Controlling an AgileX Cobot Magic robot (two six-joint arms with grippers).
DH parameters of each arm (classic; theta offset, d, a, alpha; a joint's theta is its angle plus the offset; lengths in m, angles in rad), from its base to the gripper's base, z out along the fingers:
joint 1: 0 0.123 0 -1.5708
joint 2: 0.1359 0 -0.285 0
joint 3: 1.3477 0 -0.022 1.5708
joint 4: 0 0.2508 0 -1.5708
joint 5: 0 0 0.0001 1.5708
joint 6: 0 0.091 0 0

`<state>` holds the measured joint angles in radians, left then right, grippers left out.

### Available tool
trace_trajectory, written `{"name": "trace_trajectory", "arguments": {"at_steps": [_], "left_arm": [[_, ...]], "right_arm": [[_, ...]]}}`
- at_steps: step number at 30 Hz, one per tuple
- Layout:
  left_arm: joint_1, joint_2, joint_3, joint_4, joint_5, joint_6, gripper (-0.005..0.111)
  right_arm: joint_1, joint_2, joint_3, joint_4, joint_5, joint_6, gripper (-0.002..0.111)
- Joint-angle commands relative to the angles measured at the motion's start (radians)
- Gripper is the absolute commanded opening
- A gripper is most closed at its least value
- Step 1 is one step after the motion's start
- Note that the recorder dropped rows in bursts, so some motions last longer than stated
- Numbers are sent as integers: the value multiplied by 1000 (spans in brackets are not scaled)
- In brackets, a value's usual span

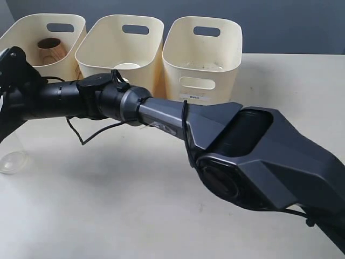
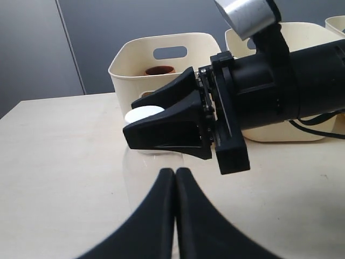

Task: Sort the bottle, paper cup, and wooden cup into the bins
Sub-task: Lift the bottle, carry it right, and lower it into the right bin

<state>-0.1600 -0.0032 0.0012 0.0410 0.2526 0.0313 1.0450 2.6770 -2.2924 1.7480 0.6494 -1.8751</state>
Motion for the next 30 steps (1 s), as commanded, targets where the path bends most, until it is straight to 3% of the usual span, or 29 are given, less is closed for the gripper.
{"name": "trace_trajectory", "arguments": {"at_steps": [1,7,14,20,30], "left_arm": [[-3,3,-1,-2,-14,-3,0],[-3,3,-1,-2,-14,-3,0],[-3,3,-1,-2,-14,-3,0],[-3,3,-1,-2,-14,-3,0],[-3,3,-1,-2,-14,-3,0]], "right_arm": [[3,1,-4,-4,6,10,-1],[3,-49,-4,-25,10,31,-1],[-1,-168,-4,-233,-1,191,-1],[-59,-278,6,-289,-13,255,-1],[-174,-561,333,-278,-36,141,-1]]}}
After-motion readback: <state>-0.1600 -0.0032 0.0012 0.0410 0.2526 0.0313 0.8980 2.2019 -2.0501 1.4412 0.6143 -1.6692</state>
